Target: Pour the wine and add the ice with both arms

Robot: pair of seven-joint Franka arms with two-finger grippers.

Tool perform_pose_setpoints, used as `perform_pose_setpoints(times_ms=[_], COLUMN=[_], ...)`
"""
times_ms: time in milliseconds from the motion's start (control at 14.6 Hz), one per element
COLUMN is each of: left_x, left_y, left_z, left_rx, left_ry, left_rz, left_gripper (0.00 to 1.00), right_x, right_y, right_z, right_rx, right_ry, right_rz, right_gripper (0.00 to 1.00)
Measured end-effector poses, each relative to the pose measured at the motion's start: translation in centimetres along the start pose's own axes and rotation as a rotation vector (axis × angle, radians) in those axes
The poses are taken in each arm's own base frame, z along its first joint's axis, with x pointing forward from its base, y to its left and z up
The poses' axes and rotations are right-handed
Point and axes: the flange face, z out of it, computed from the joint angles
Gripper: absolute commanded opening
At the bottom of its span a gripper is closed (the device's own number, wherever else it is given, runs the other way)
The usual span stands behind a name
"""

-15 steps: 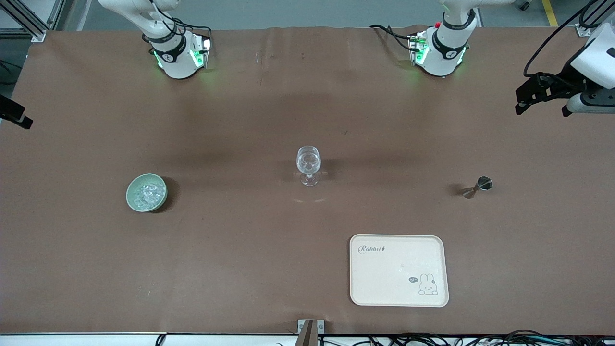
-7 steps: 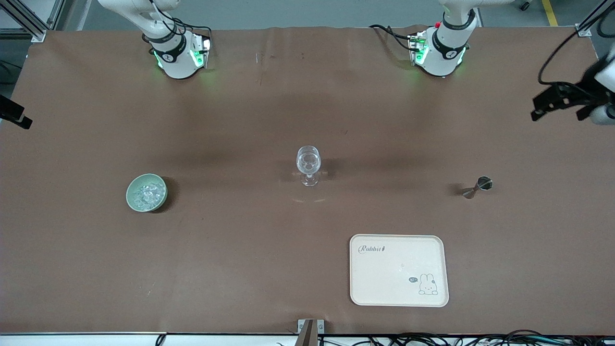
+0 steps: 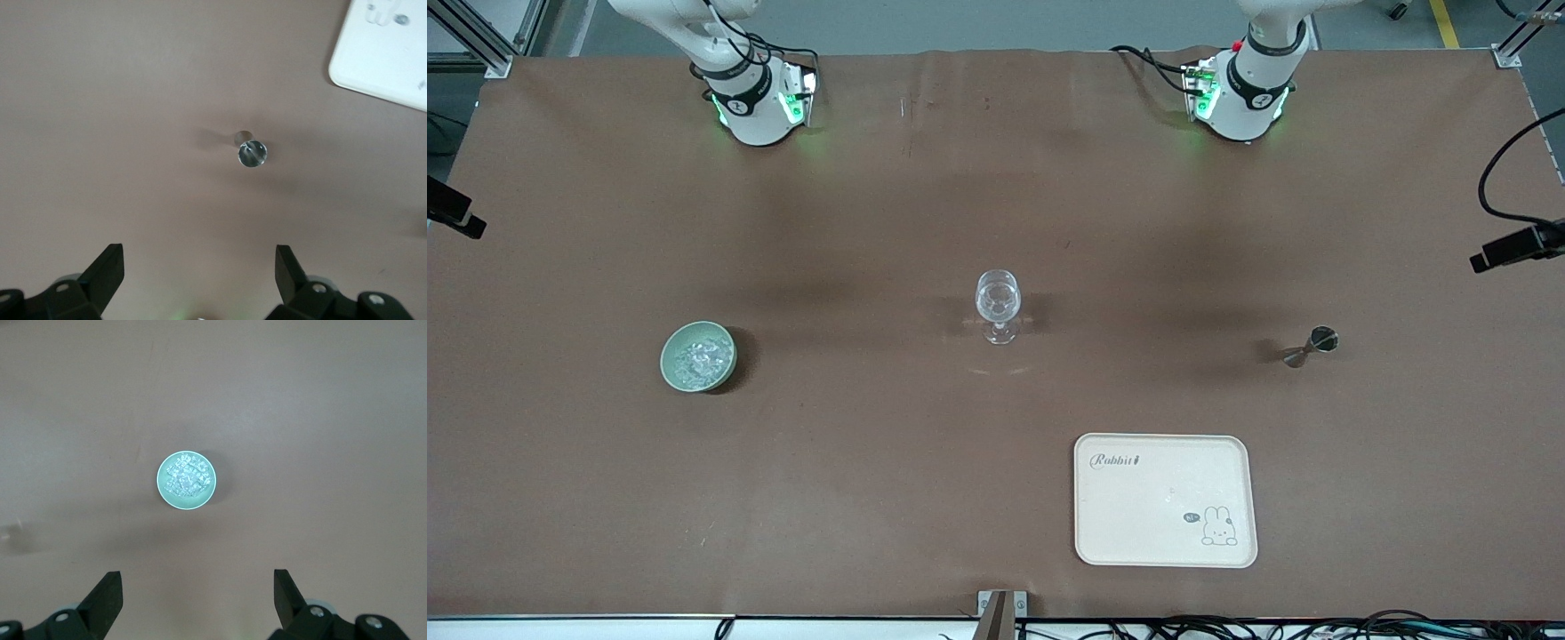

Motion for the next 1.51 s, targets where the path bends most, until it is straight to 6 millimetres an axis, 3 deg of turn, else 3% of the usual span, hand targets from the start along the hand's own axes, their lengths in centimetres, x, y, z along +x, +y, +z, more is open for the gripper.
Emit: perform_pose_setpoints(times_ms=[206,344,481,618,824,1099,1305,1511], left_x=[2.5,3.8,5.0,6.4,7.9,9.0,9.4,9.5], left_y=[-4.2,-6.3,-7.5,-8.4,-10.0,-9.9,-10.4,-11.4], left_z=[4.1,6.8,10.1,14.1,20.3,26.7,31.4,35.1], left_rx=[-0.132,-0.156,-0.192,-0.251,-0.322,-0.370,-0.411,-0.449], left_ry=[-0.088,-0.143,-0.212,-0.300,-0.432,-0.567,-0.649,-0.712], left_rz=[-0.244,-0.354,-0.461,-0.565,-0.712,-0.818,-0.856,-0.892], left_gripper=[1.00,1.00,1.00,1.00,1.00,1.00,1.00,1.00], right_x=[0.3,1.5,3.4,4.8,5.3,5.3,4.4,4.0], right_y=[-0.2,-1.0,-1.9,-2.3,-2.9,-3.7,-4.5,-4.6], right_z=[0.4,2.6,7.0,13.0,21.4,30.2,35.7,38.4], right_rx=[0.000,-0.002,-0.006,-0.010,-0.015,-0.025,-0.032,-0.036], right_ry=[0.000,-0.006,-0.005,0.001,0.002,0.009,0.008,0.011], right_rz=[-0.005,-0.017,-0.030,-0.036,-0.049,-0.070,-0.086,-0.089], right_gripper=[1.00,1.00,1.00,1.00,1.00,1.00,1.00,0.98])
